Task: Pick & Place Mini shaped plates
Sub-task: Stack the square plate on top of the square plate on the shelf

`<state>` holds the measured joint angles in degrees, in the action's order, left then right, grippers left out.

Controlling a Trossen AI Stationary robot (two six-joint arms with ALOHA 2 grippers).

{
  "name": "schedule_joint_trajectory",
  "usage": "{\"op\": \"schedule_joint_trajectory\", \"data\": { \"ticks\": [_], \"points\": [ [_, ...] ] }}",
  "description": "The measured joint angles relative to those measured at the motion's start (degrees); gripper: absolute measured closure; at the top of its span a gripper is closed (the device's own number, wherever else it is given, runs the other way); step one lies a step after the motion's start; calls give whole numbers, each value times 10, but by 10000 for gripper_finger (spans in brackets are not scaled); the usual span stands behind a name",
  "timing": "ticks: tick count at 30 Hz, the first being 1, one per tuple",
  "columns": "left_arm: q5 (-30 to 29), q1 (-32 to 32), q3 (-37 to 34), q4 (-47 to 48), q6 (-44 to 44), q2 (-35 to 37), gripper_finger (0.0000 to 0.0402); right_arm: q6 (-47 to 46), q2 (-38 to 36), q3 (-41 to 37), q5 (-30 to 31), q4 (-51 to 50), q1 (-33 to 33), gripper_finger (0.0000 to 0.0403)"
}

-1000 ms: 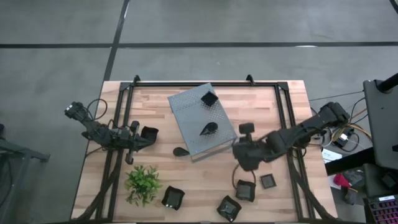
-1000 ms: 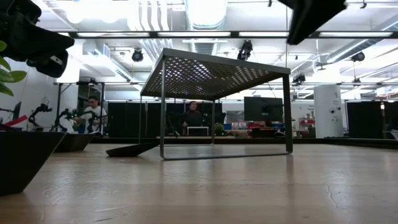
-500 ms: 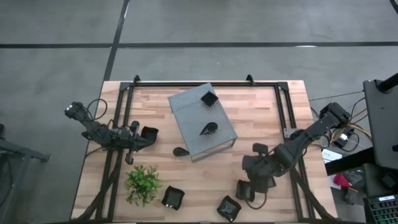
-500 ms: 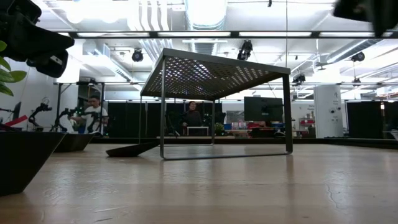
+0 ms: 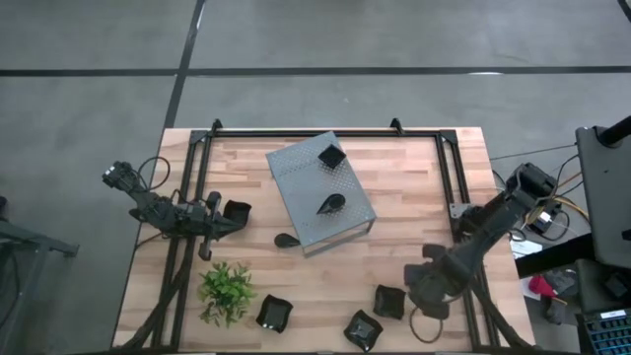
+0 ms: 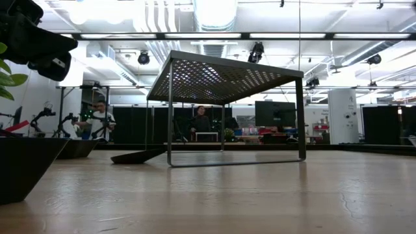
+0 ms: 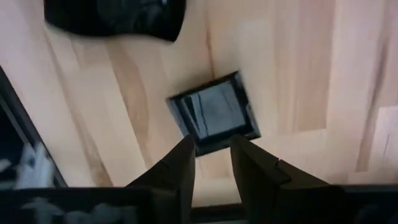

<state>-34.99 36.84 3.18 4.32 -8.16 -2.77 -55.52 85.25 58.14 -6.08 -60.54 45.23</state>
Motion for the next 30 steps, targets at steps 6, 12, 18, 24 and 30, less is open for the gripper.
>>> {"op": "schedule_joint_trajectory", "data": {
  "ticks": [6,12,18,24,30],
  "points": [
    [0,0,0,0,0,0,401,56,0,-11,68,72,73,302],
    [0,0,0,0,0,0,401,48,3,-10,107,85,105,302],
    [0,0,0,0,0,0,401,23,11,-39,104,95,116,303],
    [0,0,0,0,0,0,401,9,23,-52,105,121,129,303],
    [0,0,0,0,0,0,401,24,58,-52,106,122,133,303]
  ]
}}
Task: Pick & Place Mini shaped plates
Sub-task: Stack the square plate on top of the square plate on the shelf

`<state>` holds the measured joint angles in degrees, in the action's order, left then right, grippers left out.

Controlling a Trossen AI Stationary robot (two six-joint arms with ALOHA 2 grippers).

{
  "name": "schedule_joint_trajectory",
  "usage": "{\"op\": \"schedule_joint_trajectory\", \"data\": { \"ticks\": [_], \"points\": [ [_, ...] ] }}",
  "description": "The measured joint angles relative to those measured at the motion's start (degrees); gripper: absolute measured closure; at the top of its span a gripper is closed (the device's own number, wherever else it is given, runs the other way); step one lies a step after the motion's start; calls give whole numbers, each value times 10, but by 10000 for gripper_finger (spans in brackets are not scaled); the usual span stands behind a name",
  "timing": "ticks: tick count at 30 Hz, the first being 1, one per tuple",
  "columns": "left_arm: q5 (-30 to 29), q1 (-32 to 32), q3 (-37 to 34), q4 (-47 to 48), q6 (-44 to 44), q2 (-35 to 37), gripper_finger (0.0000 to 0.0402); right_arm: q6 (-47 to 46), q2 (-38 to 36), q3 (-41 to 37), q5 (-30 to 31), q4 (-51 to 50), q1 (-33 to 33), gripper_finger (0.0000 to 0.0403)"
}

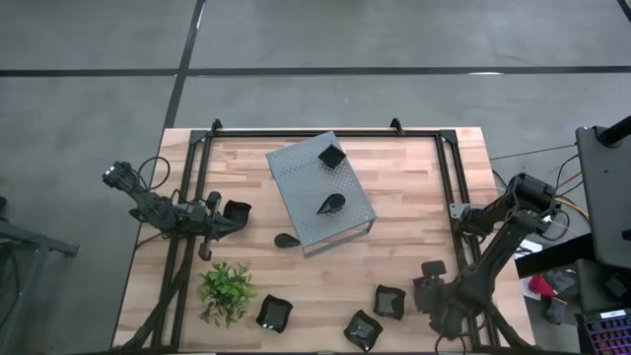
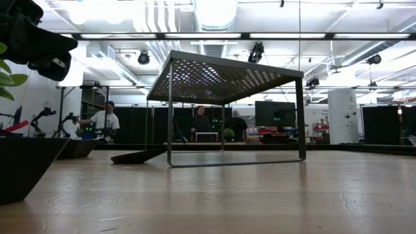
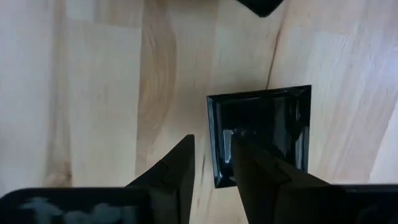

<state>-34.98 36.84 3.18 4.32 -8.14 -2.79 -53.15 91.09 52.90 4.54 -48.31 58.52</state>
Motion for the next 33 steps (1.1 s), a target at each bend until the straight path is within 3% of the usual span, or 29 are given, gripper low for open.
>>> {"op": "schedule_joint_trajectory", "data": {
  "ticks": [15,24,33],
  "points": [
    [0,0,0,0,0,0,401,20,47,-1,0,11,6,309],
    [0,0,0,0,0,0,401,42,46,-1,3,5,4,384],
    [0,0,0,0,0,0,401,67,42,55,55,-110,-10,395]
  ]
}}
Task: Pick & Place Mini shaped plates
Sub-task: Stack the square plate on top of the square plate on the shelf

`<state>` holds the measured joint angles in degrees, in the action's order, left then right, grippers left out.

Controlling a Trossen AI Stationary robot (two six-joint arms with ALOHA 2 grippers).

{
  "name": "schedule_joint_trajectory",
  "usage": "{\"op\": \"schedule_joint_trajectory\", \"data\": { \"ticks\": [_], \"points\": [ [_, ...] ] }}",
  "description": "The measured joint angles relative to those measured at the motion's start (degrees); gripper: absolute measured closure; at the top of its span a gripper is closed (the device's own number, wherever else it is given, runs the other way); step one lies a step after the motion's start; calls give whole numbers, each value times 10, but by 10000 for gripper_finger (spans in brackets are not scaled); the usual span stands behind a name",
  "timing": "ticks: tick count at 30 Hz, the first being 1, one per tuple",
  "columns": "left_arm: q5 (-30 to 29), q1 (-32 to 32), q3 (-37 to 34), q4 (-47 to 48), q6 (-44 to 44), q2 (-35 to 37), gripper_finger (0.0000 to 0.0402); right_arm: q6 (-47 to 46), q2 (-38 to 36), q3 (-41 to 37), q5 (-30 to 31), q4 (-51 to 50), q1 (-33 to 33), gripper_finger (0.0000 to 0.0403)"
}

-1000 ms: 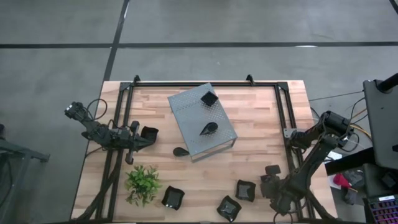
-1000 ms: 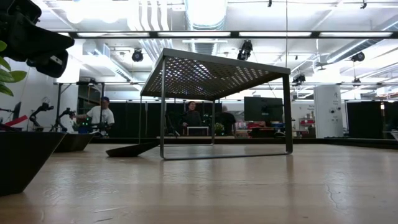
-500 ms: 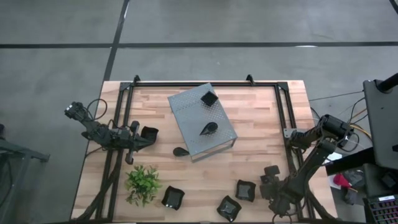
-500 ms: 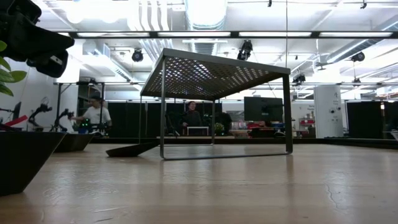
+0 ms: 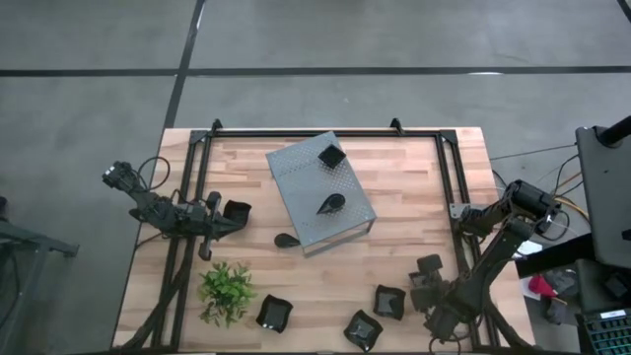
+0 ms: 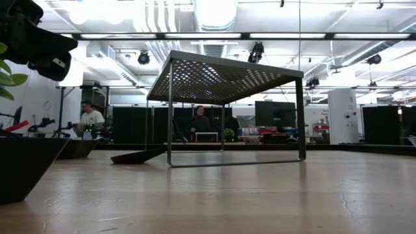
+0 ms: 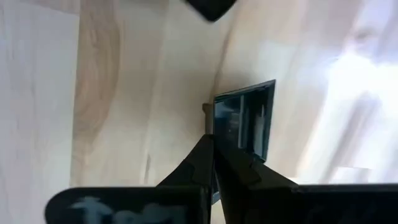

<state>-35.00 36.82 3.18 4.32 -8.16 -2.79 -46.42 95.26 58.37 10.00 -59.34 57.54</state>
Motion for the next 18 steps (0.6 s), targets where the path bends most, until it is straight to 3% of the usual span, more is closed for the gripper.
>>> {"op": "schedule_joint_trajectory", "data": {
  "ticks": [9,18],
  "points": [
    [0,0,0,0,0,0,401,53,0,97,94,-105,-2,395],
    [0,0,0,0,0,0,401,200,0,159,225,-175,-2,394]
  ]
}}
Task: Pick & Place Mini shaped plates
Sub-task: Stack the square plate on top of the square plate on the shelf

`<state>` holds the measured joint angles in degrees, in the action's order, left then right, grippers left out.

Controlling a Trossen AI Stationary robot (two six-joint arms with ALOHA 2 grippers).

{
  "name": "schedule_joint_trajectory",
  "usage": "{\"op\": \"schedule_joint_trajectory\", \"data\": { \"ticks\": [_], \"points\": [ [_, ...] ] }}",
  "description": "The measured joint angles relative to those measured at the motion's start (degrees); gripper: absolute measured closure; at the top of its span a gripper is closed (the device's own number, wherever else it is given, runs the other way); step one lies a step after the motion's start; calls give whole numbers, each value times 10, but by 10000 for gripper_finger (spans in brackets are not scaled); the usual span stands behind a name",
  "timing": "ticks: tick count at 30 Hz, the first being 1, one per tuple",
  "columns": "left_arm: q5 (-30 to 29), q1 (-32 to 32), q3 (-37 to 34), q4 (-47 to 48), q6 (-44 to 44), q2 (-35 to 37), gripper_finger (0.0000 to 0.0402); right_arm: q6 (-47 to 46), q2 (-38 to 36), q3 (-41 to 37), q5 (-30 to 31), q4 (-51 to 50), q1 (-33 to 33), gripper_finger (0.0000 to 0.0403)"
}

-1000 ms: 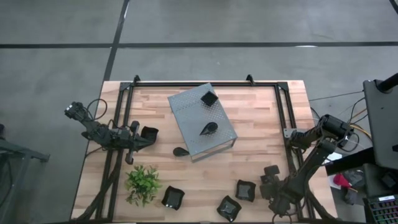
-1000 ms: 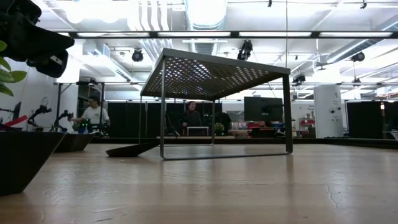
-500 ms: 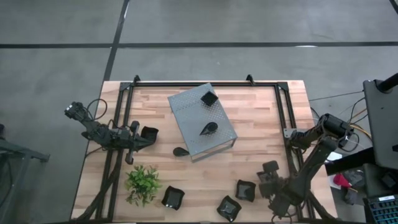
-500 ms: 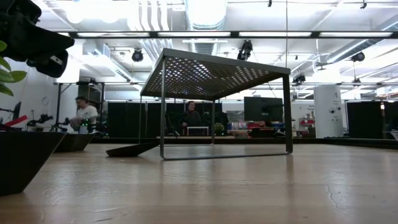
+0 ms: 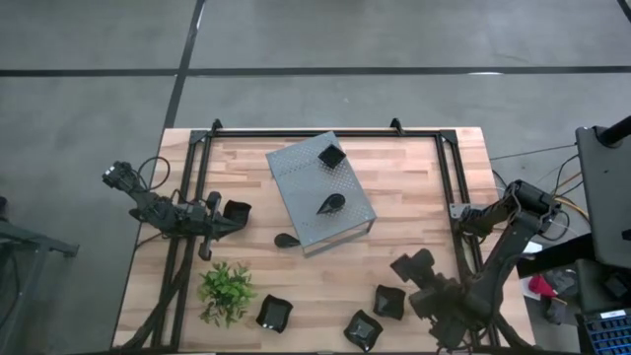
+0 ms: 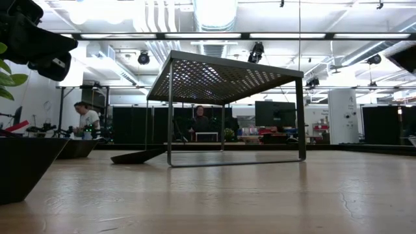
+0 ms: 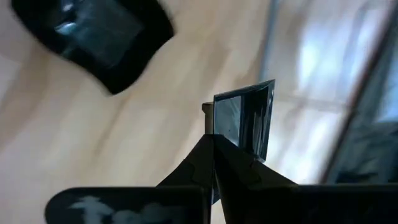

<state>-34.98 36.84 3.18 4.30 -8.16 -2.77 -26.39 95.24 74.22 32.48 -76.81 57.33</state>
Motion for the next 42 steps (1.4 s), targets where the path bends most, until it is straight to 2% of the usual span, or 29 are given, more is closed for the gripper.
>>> {"op": "schedule_joint_trajectory", "data": {
  "ticks": [9,13,27,34,37,42],
  "points": [
    [0,0,0,0,0,0,401,231,-1,24,184,-8,-12,394],
    [0,0,0,0,0,0,401,262,-3,32,216,-8,-46,394],
    [0,0,0,0,0,0,401,416,-52,33,263,4,-210,394],
    [0,0,0,0,0,0,401,566,-76,33,261,107,-290,394],
    [0,0,0,0,0,0,401,648,-86,33,238,165,-323,394],
    [0,0,0,0,0,0,401,756,-99,32,156,262,-387,394]
  ]
}}
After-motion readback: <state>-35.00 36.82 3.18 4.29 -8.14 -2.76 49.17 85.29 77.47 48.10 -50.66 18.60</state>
